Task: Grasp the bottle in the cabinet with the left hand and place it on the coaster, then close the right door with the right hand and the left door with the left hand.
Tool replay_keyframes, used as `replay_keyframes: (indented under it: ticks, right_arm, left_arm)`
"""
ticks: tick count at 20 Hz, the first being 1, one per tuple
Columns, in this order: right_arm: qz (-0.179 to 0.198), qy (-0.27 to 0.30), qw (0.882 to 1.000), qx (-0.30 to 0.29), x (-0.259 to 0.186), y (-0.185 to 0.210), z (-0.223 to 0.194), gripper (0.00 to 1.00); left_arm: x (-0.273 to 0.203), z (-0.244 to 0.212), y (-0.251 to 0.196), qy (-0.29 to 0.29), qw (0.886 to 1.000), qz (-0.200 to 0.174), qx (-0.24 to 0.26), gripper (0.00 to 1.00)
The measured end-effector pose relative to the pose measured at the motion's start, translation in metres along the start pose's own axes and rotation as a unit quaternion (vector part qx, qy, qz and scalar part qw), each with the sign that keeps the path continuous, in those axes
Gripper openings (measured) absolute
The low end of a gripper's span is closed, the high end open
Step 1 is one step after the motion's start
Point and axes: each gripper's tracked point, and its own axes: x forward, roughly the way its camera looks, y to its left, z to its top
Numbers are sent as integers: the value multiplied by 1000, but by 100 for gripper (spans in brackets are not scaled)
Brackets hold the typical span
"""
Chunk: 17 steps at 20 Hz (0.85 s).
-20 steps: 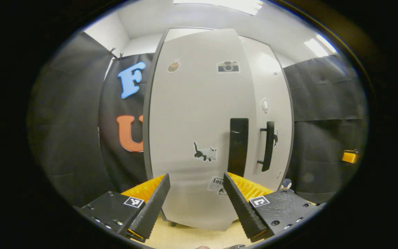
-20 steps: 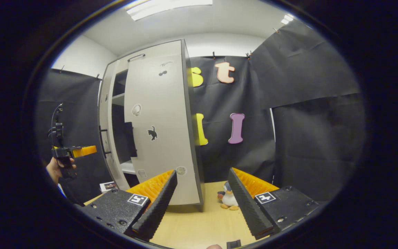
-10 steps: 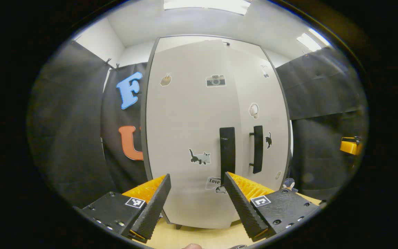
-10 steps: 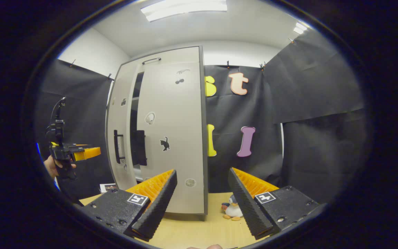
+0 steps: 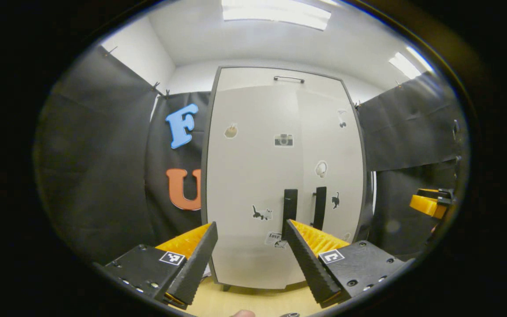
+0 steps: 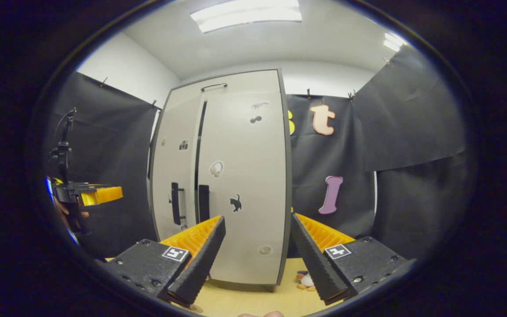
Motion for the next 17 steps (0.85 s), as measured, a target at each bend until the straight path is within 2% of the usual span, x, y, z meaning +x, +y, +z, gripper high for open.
replay_keyframes:
  ticks: [1,5,6,8,10,11,12,13,16,17]
  right_arm:
    - [3,-8,1000,-1,3,3,5,98]
    - [19,-25,1000,3,10,17,16,98]
    - [23,-27,999,4,12,20,19,94]
    - [32,-33,999,8,16,27,23,98]
    - [38,-31,999,8,20,35,24,97]
    - [42,-31,999,6,21,40,23,93]
    - [48,-31,998,5,23,45,24,98]
    - [55,-32,998,4,24,52,24,93]
    - [69,-34,997,8,27,64,23,93]
    - [73,-34,997,10,27,68,22,97]
  left_arm:
    - [-4,0,8,-3,1000,15,3,98]
    - [-20,15,23,-12,999,39,-15,98]
    - [-23,22,27,-18,999,43,-18,99]
    - [-29,35,34,-33,998,52,-14,100]
    - [-37,44,42,-46,997,64,-4,96]
    - [-42,49,47,-53,996,74,0,96]
    - [-47,52,50,-58,995,83,3,96]
    - [-51,56,51,-62,994,89,4,100]
    - [-58,57,50,-66,993,93,2,100]
    - [-60,56,51,-64,993,95,2,100]
